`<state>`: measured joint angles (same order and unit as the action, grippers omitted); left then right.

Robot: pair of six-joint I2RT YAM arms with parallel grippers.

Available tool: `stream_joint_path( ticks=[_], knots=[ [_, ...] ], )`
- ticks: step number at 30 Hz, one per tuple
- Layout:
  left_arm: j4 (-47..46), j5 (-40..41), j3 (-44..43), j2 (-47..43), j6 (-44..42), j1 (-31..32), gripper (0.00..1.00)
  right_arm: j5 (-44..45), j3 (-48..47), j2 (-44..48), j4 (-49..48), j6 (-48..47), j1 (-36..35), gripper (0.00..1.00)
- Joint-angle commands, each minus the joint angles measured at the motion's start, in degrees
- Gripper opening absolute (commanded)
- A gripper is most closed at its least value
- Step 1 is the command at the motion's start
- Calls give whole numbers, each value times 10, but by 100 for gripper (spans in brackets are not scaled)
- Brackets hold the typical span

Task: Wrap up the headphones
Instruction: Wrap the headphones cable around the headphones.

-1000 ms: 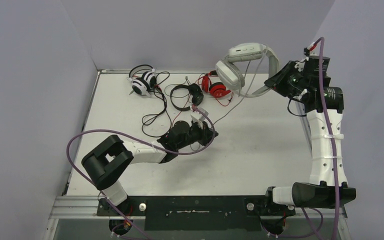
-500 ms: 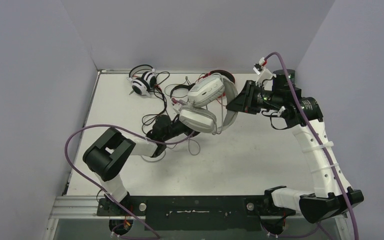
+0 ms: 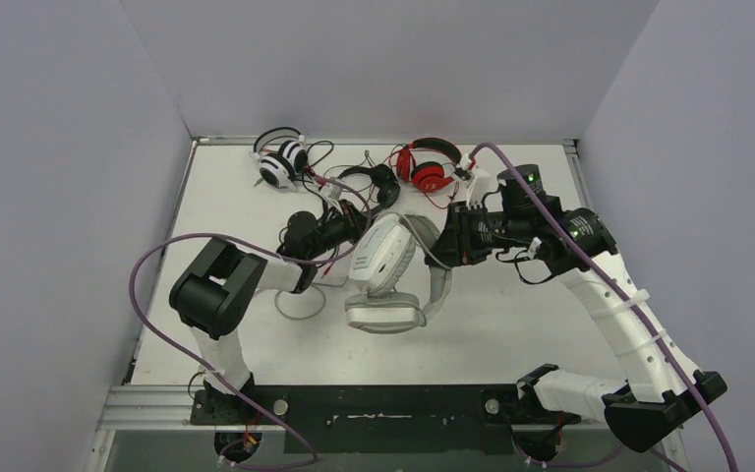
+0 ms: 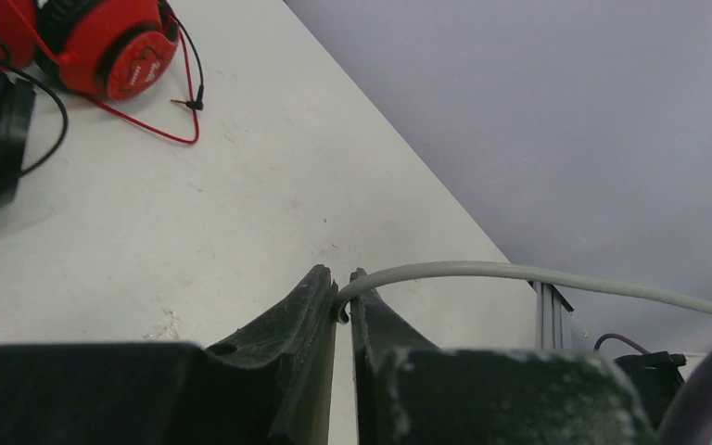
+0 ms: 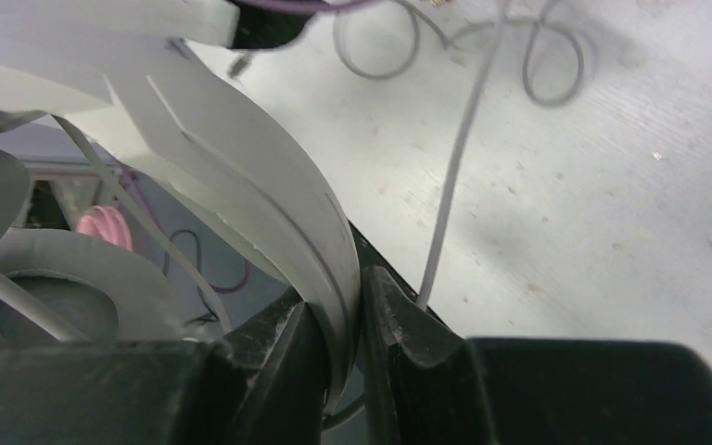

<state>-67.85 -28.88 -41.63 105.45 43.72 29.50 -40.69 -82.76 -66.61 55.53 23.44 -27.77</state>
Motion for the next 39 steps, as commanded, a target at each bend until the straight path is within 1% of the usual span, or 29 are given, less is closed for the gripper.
stream_joint_path(
  ticks=[1, 4, 6, 9, 15, 17, 19, 21, 23, 27, 30, 32, 34, 36, 39],
  knots=[
    [31, -30, -42, -54, -19, -31, 7, 125, 13, 3, 47, -33, -12, 0],
    [91, -27, -39, -91, -55, -37, 4, 246, 10, 4, 51, -20, -11, 0],
    [126, -26, -31, -110, -66, -35, 4, 285, 11, 9, 28, -9, -11, 0],
    [150, -34, -12, -129, -74, -12, 3, 276, 3, 15, -27, 15, -10, 0],
    [161, 4, 31, -147, -89, 74, 3, 258, -54, -4, -132, 84, -8, 0],
    [154, 12, 40, -145, -82, 100, 3, 275, -75, -11, -165, 110, -6, 0],
    [143, 17, 50, -143, -72, 124, 3, 325, -88, -13, -193, 133, -3, 0],
    [136, 22, 62, -143, -68, 142, 3, 362, -98, -14, -213, 137, 4, 0],
    [127, 28, 81, -144, -66, 146, 3, 384, -130, -25, -200, 129, 18, 0],
    [137, 28, 112, -167, -73, 131, 2, 397, -184, -48, -140, 99, 58, 0],
    [160, 23, 122, -186, -86, 123, 2, 405, -193, -40, -119, 78, 95, 0],
    [184, 22, 123, -195, -99, 122, 1, 435, -195, -34, -108, 65, 103, 0],
    [202, 21, 124, -201, -109, 122, 1, 446, -203, -36, -96, 55, 106, 0],
    [209, 18, 125, -203, -115, 121, 1, 443, -212, -43, -81, 49, 107, 0],
    [228, 22, 121, -203, -127, 117, 1, 395, -224, -56, -61, 44, 108, 0]
  ],
)
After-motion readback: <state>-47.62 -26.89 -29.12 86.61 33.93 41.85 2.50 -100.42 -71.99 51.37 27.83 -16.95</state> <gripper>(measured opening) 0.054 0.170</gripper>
